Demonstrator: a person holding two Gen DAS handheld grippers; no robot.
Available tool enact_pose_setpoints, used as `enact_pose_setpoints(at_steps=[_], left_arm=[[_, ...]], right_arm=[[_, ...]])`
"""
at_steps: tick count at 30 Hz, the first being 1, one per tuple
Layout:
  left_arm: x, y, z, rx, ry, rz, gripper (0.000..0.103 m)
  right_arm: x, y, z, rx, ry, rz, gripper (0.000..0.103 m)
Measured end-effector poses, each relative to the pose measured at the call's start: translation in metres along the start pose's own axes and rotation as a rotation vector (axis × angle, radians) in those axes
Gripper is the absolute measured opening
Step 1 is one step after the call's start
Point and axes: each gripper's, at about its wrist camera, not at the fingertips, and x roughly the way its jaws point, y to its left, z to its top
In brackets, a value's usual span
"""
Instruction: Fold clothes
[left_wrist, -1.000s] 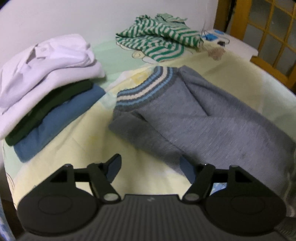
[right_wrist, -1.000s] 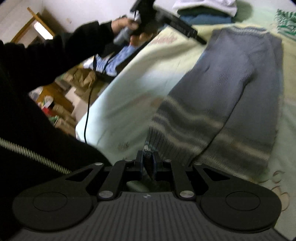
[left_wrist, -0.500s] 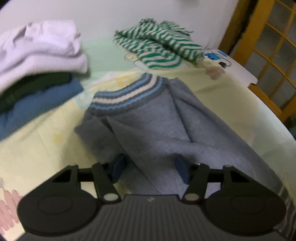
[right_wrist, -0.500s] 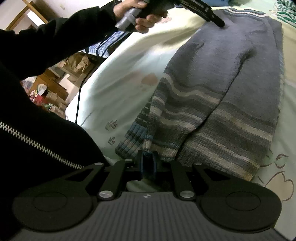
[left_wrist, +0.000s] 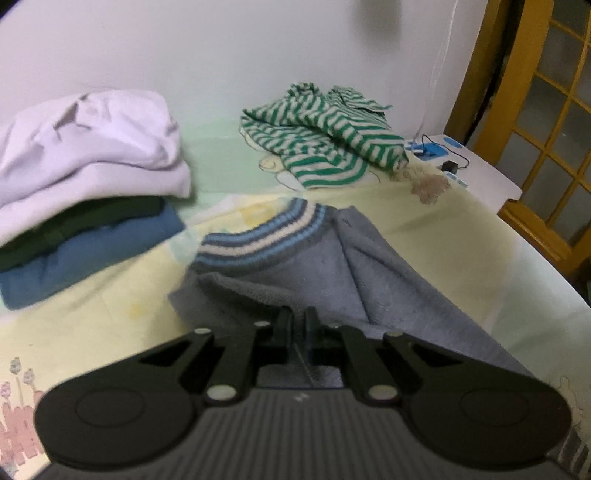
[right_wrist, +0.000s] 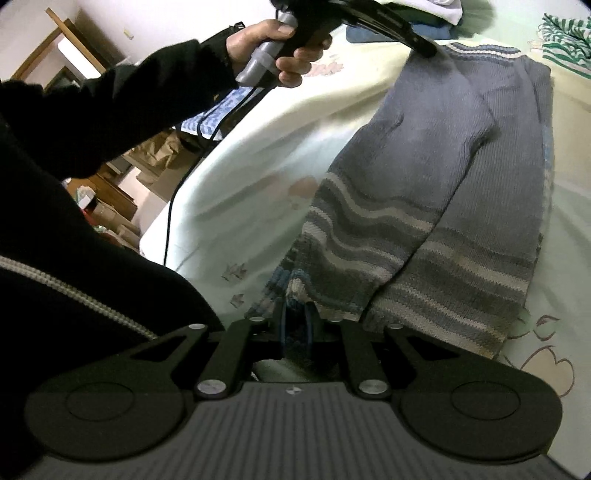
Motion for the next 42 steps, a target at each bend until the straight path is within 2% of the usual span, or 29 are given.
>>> enact_pose_setpoints(at_steps=[4, 7, 8, 10, 14, 16, 19, 23, 25, 27, 28, 29, 31, 36, 37, 39, 40, 42], left_arm=[[0.009, 0.01, -0.01, -0.023, 0.045, 0.037, 0.003], [0.019, 0.014, -0.018, -0.038, 0.077, 0.033, 0.003], [0.023, 0.013, -0.019, -0.026, 0.08, 0.038, 0.003], [0.025, 0.01, -0.019, -0.004, 0.082, 0.052, 0.005], [0.013, 0.007, -0.02, 0.045, 0.078, 0.103, 0.022], [0.004, 0.008, -0.023, 0.082, 0.083, 0.164, 0.027], [-0.008, 0.007, -0.028, 0.128, 0.094, 0.262, 0.025], [-0.027, -0.012, -0.033, 0.138, 0.049, 0.246, 0.021], [-0.034, -0.035, -0.038, 0.147, 0.015, 0.171, 0.031], [-0.031, -0.055, -0.046, 0.145, 0.008, 0.116, 0.054], [-0.025, -0.061, -0.053, 0.135, 0.023, 0.096, 0.058], [-0.022, -0.065, -0.059, 0.127, 0.032, 0.085, 0.056], [-0.021, -0.065, -0.065, 0.114, 0.023, 0.099, 0.056], [-0.021, -0.068, -0.079, 0.085, 0.003, 0.136, 0.057], [-0.024, -0.07, -0.079, 0.082, 0.002, 0.151, 0.056], [-0.037, -0.077, -0.08, 0.076, -0.014, 0.165, 0.056], [-0.045, -0.082, -0.081, 0.073, -0.024, 0.163, 0.057], [-0.061, -0.096, -0.091, 0.075, -0.036, 0.155, 0.066]], right_arm=[[0.002, 0.004, 0.0, -0.001, 0.011, 0.054, 0.01], [0.005, 0.004, 0.0, -0.01, 0.028, 0.042, 0.011], [0.005, 0.002, 0.001, -0.003, 0.036, 0.044, 0.014], [0.005, -0.001, 0.002, 0.012, 0.052, 0.047, 0.014], [0.004, -0.007, 0.005, 0.042, 0.083, 0.054, 0.022], [-0.012, -0.014, 0.008, 0.082, 0.017, 0.06, 0.022], [-0.024, -0.027, 0.013, 0.137, -0.102, 0.027, 0.023], [0.013, -0.027, 0.018, 0.098, -0.15, -0.117, 0.023], [0.035, -0.024, 0.017, 0.066, -0.145, -0.139, 0.023], [0.046, -0.019, 0.012, 0.007, -0.153, -0.145, 0.026], [0.045, -0.016, 0.011, -0.014, -0.147, -0.146, 0.028], [0.044, -0.014, 0.011, -0.03, -0.135, -0.145, 0.03], [0.041, -0.01, 0.011, -0.061, -0.109, -0.143, 0.032], [0.029, -0.026, 0.005, 0.135, -0.179, -0.109, 0.031], [0.032, -0.027, 0.0, 0.139, -0.171, -0.125, 0.026], [0.028, -0.026, -0.006, 0.121, -0.191, -0.136, 0.025], [0.024, -0.026, -0.008, 0.13, -0.204, -0.128, 0.026], [0.016, -0.026, -0.011, 0.159, -0.242, -0.109, 0.029]])
